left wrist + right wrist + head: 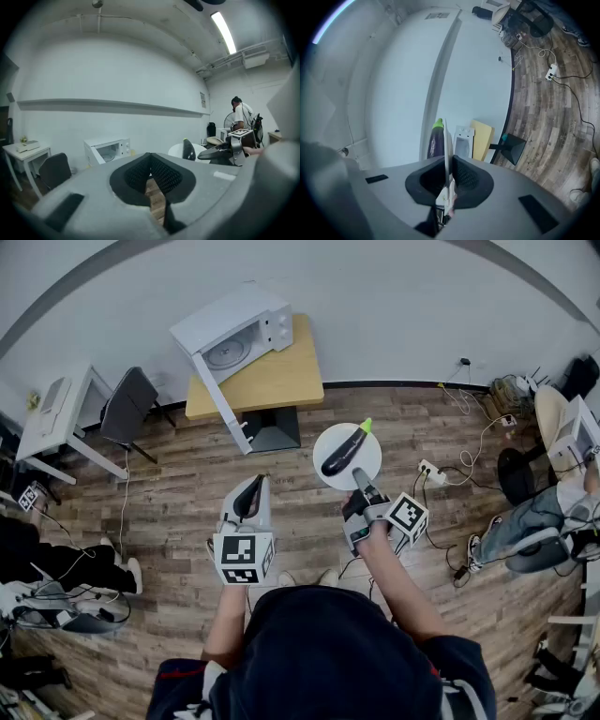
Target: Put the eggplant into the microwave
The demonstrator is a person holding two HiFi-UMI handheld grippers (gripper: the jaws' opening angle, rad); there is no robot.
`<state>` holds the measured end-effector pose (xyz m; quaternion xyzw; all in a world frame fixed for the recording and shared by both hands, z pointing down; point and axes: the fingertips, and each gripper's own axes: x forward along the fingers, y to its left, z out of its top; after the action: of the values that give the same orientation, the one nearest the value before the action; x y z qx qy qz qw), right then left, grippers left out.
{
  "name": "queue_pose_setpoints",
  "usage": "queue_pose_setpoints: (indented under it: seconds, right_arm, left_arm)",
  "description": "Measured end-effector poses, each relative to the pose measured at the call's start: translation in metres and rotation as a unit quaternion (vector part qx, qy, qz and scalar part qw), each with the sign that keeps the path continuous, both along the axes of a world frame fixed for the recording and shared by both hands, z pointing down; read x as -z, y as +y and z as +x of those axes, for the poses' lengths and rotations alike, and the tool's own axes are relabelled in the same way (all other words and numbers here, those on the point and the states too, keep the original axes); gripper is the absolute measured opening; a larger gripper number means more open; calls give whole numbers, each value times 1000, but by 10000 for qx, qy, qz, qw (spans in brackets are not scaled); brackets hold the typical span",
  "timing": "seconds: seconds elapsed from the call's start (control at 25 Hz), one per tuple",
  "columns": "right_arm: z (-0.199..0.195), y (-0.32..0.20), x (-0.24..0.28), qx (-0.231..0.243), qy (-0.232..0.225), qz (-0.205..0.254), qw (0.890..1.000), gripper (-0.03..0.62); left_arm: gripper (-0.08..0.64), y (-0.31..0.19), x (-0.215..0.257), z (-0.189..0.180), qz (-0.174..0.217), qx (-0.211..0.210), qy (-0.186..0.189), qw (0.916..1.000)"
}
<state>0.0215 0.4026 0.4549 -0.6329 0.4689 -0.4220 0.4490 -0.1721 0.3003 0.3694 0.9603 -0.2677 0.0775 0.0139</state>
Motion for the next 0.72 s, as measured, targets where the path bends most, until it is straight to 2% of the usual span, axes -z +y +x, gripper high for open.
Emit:
queue_pose_setpoints:
  seconds: [0.12,0.32,0.72]
  right_arm:
    - [2,-1,0,10,-58,101,9999,25]
    - [9,5,-2,-24,-42,20,10000,25]
    - [29,31,-16,-35,-288,-73,9996,26]
  left_arm:
    - [14,0,0,2,6,-5,0,10000]
    - [14,5,-2,7,1,39,-25,10000]
    - [14,31,-5,25,-4,129,-78,9999]
